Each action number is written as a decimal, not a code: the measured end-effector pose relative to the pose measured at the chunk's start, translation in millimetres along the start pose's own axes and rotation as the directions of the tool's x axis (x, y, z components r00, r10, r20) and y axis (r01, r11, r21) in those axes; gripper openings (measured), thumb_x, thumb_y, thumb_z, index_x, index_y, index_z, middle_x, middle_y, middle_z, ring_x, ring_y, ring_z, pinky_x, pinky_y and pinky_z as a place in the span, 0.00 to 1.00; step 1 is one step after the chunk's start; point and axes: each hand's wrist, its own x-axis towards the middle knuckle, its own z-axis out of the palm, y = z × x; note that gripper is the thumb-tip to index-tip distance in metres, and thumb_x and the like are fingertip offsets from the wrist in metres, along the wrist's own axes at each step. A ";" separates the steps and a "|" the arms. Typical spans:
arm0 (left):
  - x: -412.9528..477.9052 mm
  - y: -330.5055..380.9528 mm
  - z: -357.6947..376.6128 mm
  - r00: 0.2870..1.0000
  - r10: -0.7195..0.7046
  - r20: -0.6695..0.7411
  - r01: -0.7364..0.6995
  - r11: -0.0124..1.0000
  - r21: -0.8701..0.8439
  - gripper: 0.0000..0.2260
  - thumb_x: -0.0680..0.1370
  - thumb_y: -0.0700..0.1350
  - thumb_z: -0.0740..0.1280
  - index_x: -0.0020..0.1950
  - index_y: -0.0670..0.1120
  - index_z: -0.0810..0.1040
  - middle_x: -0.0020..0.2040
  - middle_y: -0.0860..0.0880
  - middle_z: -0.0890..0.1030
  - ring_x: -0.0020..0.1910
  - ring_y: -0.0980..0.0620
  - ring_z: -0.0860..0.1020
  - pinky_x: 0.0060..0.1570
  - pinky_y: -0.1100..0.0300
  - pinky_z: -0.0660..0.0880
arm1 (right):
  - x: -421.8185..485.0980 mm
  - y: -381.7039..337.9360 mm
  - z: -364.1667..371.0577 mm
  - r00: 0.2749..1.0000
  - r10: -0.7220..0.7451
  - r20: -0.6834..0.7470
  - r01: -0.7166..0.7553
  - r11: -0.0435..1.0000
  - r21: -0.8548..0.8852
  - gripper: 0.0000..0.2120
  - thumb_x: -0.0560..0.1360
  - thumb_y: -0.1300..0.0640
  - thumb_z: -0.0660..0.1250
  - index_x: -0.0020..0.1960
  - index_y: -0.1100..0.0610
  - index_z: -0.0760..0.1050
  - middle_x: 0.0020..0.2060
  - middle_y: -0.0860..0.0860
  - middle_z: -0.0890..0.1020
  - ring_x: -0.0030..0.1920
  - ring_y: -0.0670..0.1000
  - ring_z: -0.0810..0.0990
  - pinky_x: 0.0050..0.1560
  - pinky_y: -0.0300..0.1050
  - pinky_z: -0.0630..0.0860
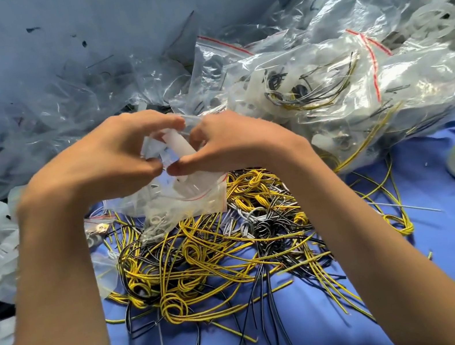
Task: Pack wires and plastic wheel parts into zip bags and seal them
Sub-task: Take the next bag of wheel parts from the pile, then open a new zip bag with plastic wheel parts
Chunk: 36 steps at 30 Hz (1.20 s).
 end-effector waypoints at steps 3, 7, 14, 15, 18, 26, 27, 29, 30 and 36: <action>-1.6 4.8 -0.1 0.999 0.028 0.032 -0.028 1.000 -0.012 0.24 0.70 0.32 0.64 0.62 0.53 0.76 0.55 0.57 0.78 0.50 0.69 0.75 0.40 0.78 0.66 | 1.7 -3.3 0.4 0.999 -0.033 -0.009 0.033 0.999 -0.015 0.16 0.72 0.40 0.67 0.41 0.53 0.78 0.33 0.46 0.79 0.33 0.43 0.75 0.27 0.32 0.66; -1.7 1.2 -4.1 1.000 0.005 -0.018 -0.005 1.000 -0.011 0.25 0.71 0.32 0.65 0.62 0.55 0.76 0.53 0.57 0.79 0.46 0.71 0.75 0.45 0.77 0.67 | 1.3 -3.5 -1.8 0.993 -0.115 0.019 0.115 0.993 -0.018 0.25 0.72 0.43 0.69 0.66 0.53 0.74 0.59 0.50 0.79 0.53 0.46 0.76 0.50 0.37 0.72; 0.0 -3.1 -3.0 0.998 -0.054 -0.046 0.052 0.998 -0.032 0.28 0.70 0.30 0.61 0.62 0.57 0.76 0.52 0.54 0.79 0.31 0.74 0.72 0.28 0.78 0.65 | 1.0 1.7 4.1 0.990 -0.104 0.099 0.114 0.989 -0.099 0.26 0.72 0.56 0.71 0.69 0.53 0.70 0.49 0.48 0.81 0.49 0.48 0.78 0.52 0.42 0.75; -0.3 -0.5 -2.5 0.998 -0.046 -0.046 0.044 0.998 -0.034 0.28 0.70 0.29 0.60 0.62 0.56 0.76 0.51 0.55 0.79 0.31 0.74 0.71 0.27 0.78 0.64 | 2.8 1.3 5.9 0.994 -0.110 0.027 0.112 0.989 -0.092 0.21 0.73 0.58 0.70 0.66 0.54 0.74 0.51 0.51 0.82 0.50 0.50 0.80 0.52 0.45 0.76; -1.0 6.4 -1.7 0.998 -0.014 -0.053 0.012 0.999 -0.038 0.28 0.70 0.27 0.59 0.59 0.54 0.77 0.46 0.61 0.77 0.28 0.76 0.70 0.26 0.80 0.63 | 4.5 1.4 3.2 0.987 -0.144 -0.072 0.143 0.989 -0.021 0.13 0.74 0.60 0.69 0.58 0.57 0.79 0.50 0.52 0.84 0.48 0.50 0.82 0.52 0.46 0.77; 1.7 3.9 -7.7 0.982 -0.107 -0.156 0.106 0.994 -0.012 0.25 0.73 0.30 0.59 0.66 0.48 0.74 0.59 0.49 0.78 0.58 0.54 0.75 0.51 0.62 0.70 | -8.6 30.4 -32.1 0.994 -0.033 -0.100 0.034 0.999 0.014 0.06 0.72 0.57 0.69 0.39 0.59 0.79 0.29 0.48 0.79 0.27 0.41 0.73 0.31 0.41 0.71; 1.5 3.9 -6.9 0.983 -0.107 -0.147 0.107 0.994 -0.013 0.23 0.74 0.31 0.59 0.66 0.49 0.74 0.58 0.50 0.78 0.58 0.54 0.75 0.52 0.62 0.69 | -9.9 36.9 -33.4 0.998 0.029 -0.051 -0.031 0.999 -0.025 0.06 0.72 0.56 0.69 0.39 0.58 0.80 0.31 0.49 0.81 0.29 0.43 0.75 0.33 0.42 0.73; 3.3 3.3 -4.9 0.988 -0.105 -0.116 0.103 0.994 -0.020 0.21 0.76 0.34 0.61 0.66 0.51 0.74 0.56 0.52 0.77 0.57 0.55 0.75 0.50 0.65 0.68 | -9.8 50.2 -30.0 0.982 0.173 0.081 -0.156 0.972 -0.176 0.09 0.72 0.49 0.70 0.40 0.55 0.80 0.33 0.47 0.82 0.32 0.44 0.77 0.34 0.40 0.72; 4.3 2.9 -3.5 0.990 -0.104 -0.100 0.102 0.994 -0.025 0.20 0.76 0.35 0.62 0.65 0.52 0.74 0.56 0.53 0.77 0.55 0.55 0.75 0.47 0.69 0.68 | -7.8 55.8 -25.5 0.960 0.243 0.141 -0.201 0.945 -0.257 0.12 0.72 0.45 0.70 0.40 0.55 0.79 0.33 0.46 0.81 0.33 0.44 0.77 0.33 0.39 0.71; 10.9 6.1 2.8 0.996 -0.073 -0.042 0.074 0.997 0.001 0.16 0.77 0.43 0.65 0.65 0.52 0.75 0.56 0.54 0.77 0.54 0.57 0.74 0.51 0.68 0.65 | -0.5 62.3 -9.9 0.895 0.346 0.282 -0.211 0.885 -0.415 0.18 0.69 0.40 0.71 0.46 0.55 0.80 0.37 0.49 0.82 0.42 0.52 0.81 0.40 0.45 0.73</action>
